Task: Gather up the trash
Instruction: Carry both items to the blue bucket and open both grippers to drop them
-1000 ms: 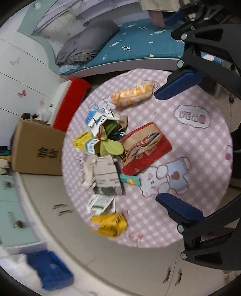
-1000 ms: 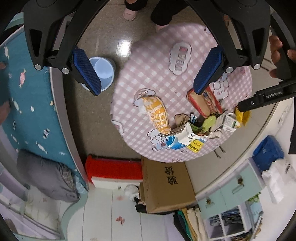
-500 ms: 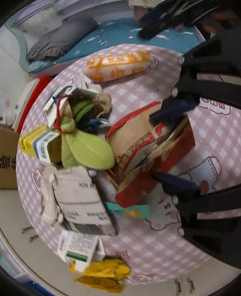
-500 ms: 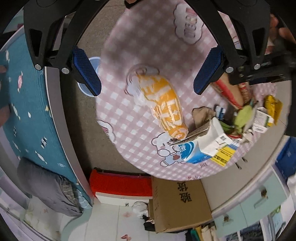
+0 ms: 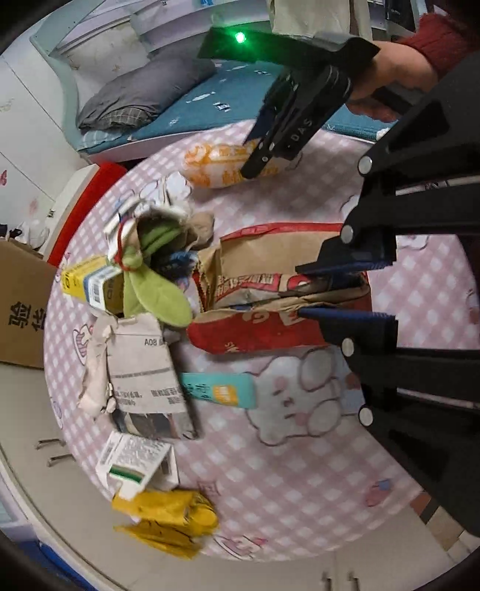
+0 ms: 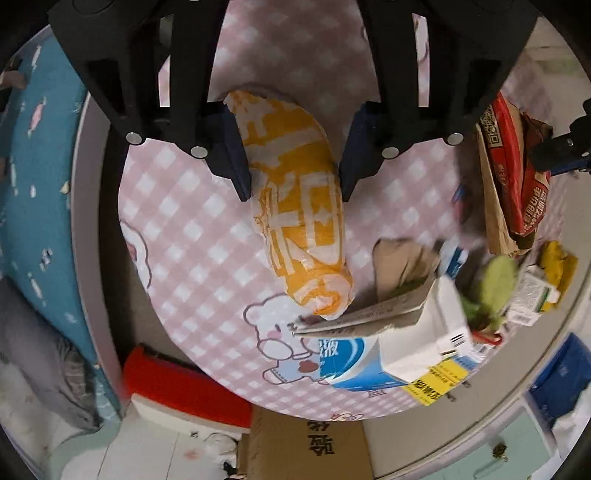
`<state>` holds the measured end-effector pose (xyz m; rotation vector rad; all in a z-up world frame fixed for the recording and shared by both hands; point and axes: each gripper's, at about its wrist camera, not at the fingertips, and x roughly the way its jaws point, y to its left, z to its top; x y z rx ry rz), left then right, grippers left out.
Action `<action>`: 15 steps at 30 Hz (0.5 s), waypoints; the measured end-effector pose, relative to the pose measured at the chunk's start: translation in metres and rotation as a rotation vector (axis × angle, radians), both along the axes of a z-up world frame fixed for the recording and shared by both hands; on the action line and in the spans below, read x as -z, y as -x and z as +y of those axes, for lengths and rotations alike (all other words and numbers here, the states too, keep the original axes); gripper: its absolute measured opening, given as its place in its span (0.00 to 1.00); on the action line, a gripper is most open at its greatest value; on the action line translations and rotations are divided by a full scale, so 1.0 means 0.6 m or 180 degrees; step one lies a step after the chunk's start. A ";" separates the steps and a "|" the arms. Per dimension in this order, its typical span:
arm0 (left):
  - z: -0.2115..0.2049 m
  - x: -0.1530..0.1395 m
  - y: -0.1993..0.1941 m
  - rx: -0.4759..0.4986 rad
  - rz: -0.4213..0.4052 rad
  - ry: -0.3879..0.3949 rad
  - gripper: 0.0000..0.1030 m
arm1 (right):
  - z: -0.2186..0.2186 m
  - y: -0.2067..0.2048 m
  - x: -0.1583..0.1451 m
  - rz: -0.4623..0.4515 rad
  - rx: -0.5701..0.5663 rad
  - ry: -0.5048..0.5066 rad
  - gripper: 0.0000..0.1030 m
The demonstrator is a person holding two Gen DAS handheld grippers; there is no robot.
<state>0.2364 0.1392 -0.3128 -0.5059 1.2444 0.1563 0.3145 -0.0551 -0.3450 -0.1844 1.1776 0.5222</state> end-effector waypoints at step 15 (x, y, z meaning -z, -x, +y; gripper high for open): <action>-0.319 -0.097 -0.103 0.0252 -0.0402 0.0019 0.16 | -0.363 -0.054 -0.088 0.0263 0.0435 -0.0546 0.43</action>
